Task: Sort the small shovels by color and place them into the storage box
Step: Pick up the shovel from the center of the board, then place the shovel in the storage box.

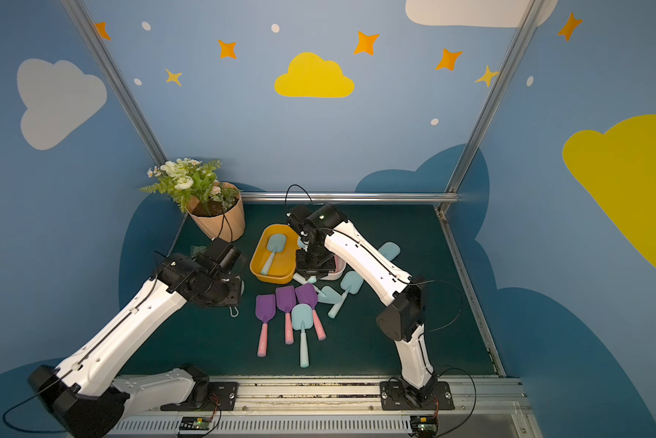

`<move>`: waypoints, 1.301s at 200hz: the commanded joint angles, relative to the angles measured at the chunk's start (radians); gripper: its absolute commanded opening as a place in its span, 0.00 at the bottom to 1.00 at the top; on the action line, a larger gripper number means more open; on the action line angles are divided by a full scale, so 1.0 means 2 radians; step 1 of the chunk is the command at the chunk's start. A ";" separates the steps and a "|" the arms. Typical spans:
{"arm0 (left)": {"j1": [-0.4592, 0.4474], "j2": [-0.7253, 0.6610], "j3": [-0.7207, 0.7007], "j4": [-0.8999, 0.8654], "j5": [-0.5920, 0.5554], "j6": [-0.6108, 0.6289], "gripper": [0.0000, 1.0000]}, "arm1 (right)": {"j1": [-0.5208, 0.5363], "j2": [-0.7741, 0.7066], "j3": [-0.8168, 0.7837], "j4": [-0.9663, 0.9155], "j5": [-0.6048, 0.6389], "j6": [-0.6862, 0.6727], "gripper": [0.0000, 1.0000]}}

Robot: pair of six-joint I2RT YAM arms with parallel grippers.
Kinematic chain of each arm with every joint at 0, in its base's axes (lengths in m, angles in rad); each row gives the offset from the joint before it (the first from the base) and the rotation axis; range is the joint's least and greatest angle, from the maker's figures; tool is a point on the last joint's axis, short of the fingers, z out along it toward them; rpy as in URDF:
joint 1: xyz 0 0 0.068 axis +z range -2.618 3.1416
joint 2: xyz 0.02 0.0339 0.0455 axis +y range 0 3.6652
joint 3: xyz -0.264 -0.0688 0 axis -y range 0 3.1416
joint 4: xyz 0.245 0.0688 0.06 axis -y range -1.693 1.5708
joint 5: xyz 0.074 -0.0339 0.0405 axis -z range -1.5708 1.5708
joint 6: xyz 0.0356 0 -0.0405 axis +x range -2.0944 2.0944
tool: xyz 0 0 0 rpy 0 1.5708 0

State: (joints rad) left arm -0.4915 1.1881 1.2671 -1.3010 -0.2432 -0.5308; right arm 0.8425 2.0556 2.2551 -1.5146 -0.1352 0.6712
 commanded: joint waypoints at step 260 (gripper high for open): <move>0.046 -0.043 -0.043 0.015 0.023 0.031 0.48 | -0.010 0.290 0.215 0.232 0.003 0.152 0.00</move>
State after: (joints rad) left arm -0.4053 1.1172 1.1969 -1.2758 -0.2092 -0.4786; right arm 0.8150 2.6133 2.6518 -1.0687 -0.1680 0.9482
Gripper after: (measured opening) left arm 0.484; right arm 0.263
